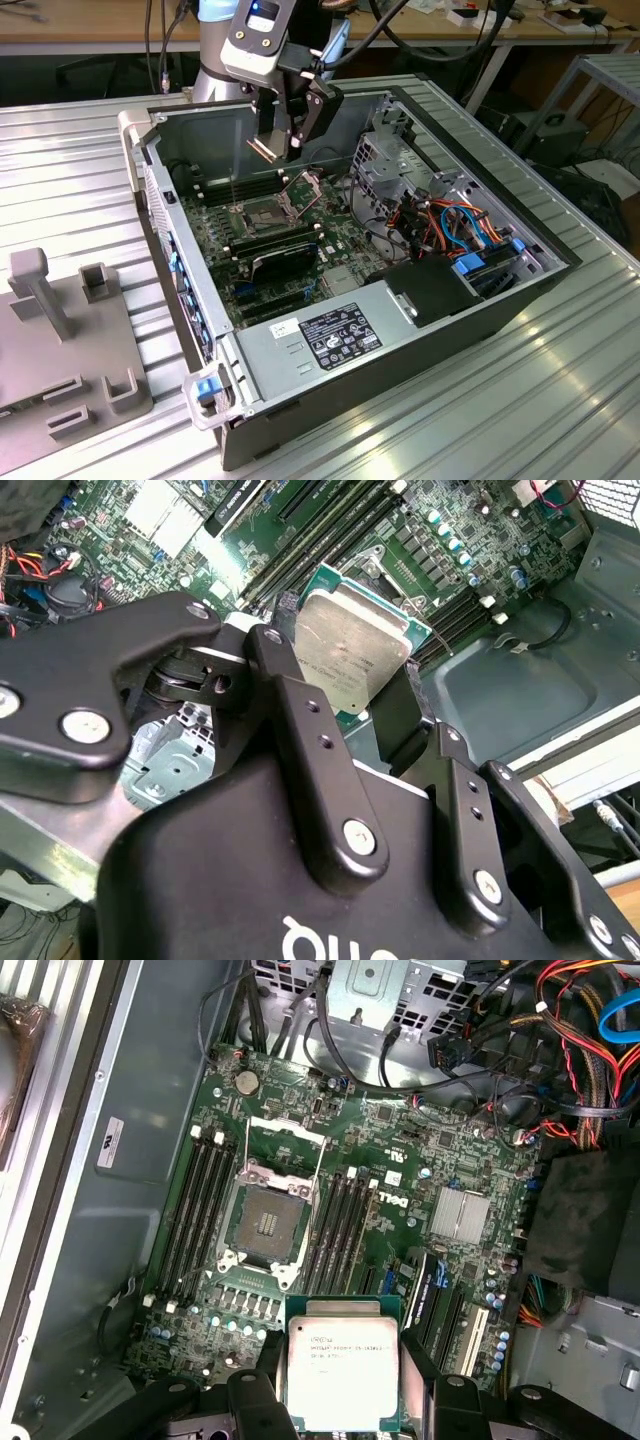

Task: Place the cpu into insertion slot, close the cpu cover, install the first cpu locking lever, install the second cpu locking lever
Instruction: 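Place the cpu into insertion slot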

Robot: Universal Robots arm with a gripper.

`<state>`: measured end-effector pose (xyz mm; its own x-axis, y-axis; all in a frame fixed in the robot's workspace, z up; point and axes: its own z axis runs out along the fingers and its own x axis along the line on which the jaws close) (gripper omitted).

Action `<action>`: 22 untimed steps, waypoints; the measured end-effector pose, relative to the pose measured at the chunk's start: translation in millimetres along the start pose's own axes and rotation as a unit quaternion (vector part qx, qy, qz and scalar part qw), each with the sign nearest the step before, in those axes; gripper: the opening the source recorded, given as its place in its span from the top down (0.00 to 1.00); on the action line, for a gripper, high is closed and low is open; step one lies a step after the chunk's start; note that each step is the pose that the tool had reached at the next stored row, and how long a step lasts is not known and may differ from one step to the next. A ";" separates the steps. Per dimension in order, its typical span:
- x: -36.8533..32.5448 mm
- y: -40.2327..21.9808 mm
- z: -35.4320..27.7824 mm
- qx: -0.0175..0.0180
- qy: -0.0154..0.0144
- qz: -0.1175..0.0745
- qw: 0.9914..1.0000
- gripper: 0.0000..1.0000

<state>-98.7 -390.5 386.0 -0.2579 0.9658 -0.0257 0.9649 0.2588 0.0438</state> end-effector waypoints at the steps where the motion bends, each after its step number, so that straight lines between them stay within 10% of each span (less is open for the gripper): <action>1: 0.0 0.0 0.0 0.000 0.000 0.000 1.000 0.45; 4: 1.8 0.9 6.8 0.001 -0.001 0.030 1.000 0.45; 22: 7.8 4.7 21.0 0.001 -0.001 0.032 0.999 0.45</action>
<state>-95.2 -382.0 365.0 -0.1961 0.9803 -0.0258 0.9794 0.1970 0.0438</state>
